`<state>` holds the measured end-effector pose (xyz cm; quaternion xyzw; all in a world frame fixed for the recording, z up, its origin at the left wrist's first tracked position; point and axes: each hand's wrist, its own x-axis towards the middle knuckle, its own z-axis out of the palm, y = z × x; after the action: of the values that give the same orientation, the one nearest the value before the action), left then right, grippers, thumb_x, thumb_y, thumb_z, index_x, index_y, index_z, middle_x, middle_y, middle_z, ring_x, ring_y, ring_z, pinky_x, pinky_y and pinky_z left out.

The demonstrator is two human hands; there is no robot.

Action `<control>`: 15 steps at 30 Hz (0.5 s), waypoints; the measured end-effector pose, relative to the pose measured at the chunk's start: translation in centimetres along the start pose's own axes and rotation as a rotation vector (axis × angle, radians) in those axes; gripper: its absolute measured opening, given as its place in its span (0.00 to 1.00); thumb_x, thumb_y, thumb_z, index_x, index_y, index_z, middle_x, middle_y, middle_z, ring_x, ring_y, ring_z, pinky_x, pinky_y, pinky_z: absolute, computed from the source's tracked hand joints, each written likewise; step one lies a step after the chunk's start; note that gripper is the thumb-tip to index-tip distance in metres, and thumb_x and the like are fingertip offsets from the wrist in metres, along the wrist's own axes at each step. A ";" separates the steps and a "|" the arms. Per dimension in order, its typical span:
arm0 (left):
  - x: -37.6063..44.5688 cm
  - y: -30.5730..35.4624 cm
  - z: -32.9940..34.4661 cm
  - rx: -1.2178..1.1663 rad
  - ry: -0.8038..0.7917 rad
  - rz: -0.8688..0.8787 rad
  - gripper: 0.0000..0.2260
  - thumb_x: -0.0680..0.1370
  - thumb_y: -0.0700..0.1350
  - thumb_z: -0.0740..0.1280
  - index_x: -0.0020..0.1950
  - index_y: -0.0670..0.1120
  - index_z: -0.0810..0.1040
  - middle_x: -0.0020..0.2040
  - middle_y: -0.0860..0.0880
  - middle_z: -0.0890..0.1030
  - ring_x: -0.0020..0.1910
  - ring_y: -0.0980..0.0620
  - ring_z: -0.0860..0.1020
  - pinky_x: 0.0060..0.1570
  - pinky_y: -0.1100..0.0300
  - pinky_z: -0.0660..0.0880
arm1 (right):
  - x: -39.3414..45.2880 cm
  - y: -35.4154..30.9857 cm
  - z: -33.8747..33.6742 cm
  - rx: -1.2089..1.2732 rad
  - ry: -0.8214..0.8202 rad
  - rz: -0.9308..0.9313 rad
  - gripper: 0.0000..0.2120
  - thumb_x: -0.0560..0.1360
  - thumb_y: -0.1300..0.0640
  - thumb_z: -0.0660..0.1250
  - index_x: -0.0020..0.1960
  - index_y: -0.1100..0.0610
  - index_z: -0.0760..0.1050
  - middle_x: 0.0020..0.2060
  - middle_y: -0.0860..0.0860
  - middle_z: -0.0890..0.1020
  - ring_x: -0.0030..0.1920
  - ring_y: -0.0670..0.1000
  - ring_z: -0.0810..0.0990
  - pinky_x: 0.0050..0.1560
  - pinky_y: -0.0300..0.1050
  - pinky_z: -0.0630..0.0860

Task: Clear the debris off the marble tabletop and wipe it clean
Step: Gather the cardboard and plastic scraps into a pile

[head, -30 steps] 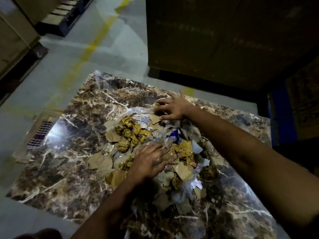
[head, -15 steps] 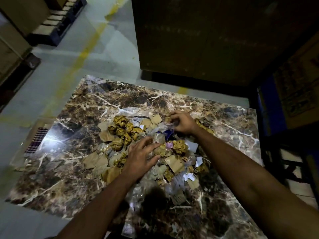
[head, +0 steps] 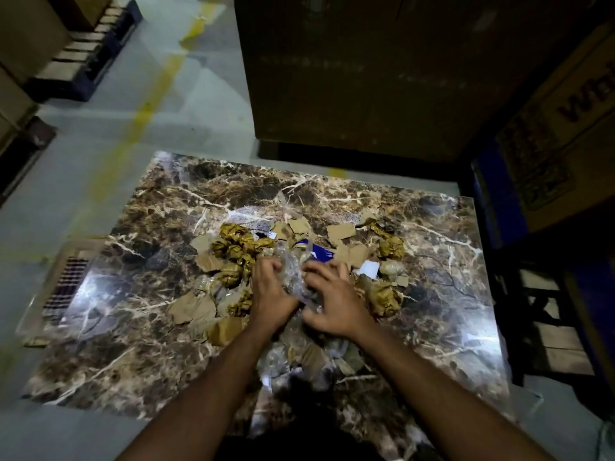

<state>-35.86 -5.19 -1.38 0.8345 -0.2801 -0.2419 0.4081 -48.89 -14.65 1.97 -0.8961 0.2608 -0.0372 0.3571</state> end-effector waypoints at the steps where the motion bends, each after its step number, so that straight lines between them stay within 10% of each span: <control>1: -0.1 0.0 -0.3 -0.047 -0.012 -0.004 0.30 0.66 0.39 0.75 0.60 0.56 0.63 0.59 0.53 0.68 0.58 0.50 0.72 0.49 0.58 0.71 | -0.8 -0.4 1.0 0.003 0.034 0.019 0.26 0.72 0.37 0.60 0.64 0.51 0.75 0.74 0.44 0.69 0.72 0.57 0.59 0.69 0.60 0.64; 7: 0.2 -2.2 -1.3 0.039 -0.122 0.515 0.27 0.76 0.49 0.61 0.77 0.50 0.65 0.77 0.51 0.67 0.76 0.49 0.64 0.73 0.41 0.61 | 0.6 -1.7 3.8 0.070 0.224 0.204 0.25 0.81 0.42 0.49 0.62 0.53 0.78 0.67 0.46 0.76 0.68 0.52 0.65 0.67 0.59 0.67; 11: 0.2 -2.4 -1.3 0.062 -0.202 0.495 0.27 0.79 0.58 0.55 0.78 0.55 0.65 0.79 0.55 0.65 0.78 0.50 0.62 0.75 0.38 0.57 | 0.3 -1.8 5.0 0.139 0.340 0.198 0.17 0.80 0.51 0.60 0.67 0.54 0.72 0.73 0.49 0.69 0.71 0.49 0.67 0.68 0.48 0.69; 13: -0.2 -2.1 -1.2 0.150 -0.230 0.490 0.28 0.79 0.66 0.51 0.78 0.61 0.63 0.79 0.57 0.64 0.77 0.50 0.62 0.73 0.36 0.59 | -0.2 -1.8 4.8 0.316 0.394 0.266 0.25 0.77 0.61 0.68 0.70 0.50 0.65 0.75 0.48 0.64 0.70 0.45 0.67 0.62 0.31 0.70; 15: -0.7 -1.6 -1.2 0.236 -0.230 0.469 0.32 0.77 0.74 0.46 0.78 0.65 0.60 0.79 0.57 0.64 0.76 0.49 0.61 0.72 0.36 0.59 | -0.4 -1.3 3.9 0.623 0.331 0.362 0.37 0.73 0.68 0.72 0.71 0.44 0.57 0.74 0.49 0.65 0.72 0.49 0.70 0.61 0.35 0.75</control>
<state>-35.18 -3.24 -1.87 0.7558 -0.5362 -0.1998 0.3183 -47.64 -11.24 -0.03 -0.6664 0.4448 -0.1950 0.5657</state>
